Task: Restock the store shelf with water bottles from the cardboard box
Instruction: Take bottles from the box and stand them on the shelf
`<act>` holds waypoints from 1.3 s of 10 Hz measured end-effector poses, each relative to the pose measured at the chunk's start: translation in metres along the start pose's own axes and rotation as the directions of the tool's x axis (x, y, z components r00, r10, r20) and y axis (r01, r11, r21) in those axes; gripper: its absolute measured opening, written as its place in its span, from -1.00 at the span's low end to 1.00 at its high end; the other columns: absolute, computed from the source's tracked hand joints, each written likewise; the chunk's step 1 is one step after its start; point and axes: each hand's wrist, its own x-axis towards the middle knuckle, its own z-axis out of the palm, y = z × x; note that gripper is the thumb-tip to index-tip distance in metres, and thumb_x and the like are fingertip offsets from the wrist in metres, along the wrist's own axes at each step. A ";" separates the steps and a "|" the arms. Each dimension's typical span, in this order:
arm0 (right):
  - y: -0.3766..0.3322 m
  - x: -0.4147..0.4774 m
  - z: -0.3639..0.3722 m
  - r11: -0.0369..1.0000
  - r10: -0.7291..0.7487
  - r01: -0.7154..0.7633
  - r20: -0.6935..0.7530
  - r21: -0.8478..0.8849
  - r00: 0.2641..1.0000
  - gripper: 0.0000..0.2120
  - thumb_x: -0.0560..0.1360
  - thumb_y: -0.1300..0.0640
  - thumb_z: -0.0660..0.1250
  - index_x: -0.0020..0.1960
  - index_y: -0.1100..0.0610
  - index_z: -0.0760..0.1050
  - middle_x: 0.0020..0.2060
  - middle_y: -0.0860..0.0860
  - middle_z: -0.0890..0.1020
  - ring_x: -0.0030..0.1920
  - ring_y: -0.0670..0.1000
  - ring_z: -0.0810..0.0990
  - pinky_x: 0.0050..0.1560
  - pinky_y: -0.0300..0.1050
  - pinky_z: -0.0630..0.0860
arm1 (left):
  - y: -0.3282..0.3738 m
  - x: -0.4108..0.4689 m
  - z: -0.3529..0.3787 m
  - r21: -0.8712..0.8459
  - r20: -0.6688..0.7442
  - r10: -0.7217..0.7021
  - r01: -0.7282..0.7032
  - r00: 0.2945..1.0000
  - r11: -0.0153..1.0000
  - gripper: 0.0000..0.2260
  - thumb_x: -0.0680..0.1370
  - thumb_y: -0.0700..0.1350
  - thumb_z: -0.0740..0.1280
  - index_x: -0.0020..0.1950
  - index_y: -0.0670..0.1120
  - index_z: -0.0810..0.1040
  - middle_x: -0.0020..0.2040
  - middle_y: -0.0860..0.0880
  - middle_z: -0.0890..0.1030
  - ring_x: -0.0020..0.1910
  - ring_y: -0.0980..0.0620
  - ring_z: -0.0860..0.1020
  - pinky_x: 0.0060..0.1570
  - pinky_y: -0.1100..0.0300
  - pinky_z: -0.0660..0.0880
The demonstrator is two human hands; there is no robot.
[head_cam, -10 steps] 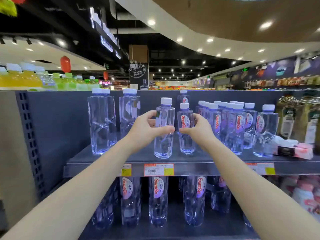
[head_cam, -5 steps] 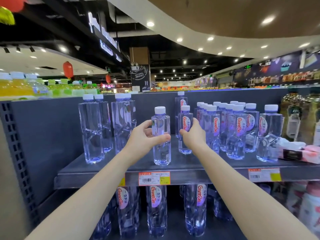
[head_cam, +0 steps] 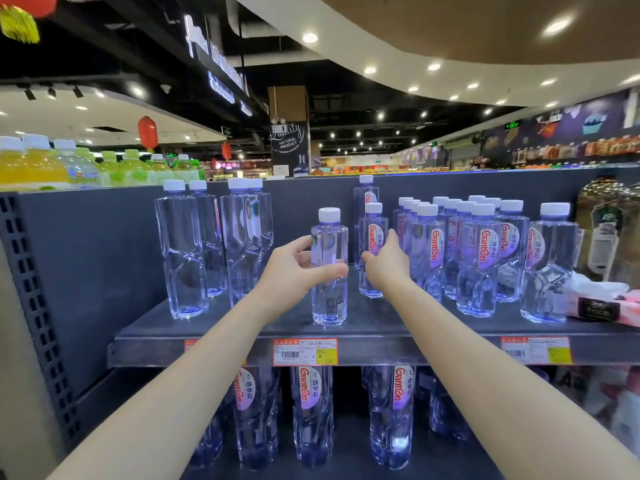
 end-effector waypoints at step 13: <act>0.036 -0.061 -0.030 0.927 -0.277 0.244 -0.079 -0.286 0.958 -0.78 0.62 0.04 0.33 0.18 0.15 0.46 -0.02 0.13 0.65 0.02 0.22 0.63 -0.03 0.10 0.59 | -0.024 0.039 0.068 0.227 -0.095 -0.055 0.075 0.994 0.971 -0.57 0.40 0.16 0.61 0.26 0.19 0.69 -0.03 0.10 0.76 0.07 0.10 0.69 0.16 -0.08 0.65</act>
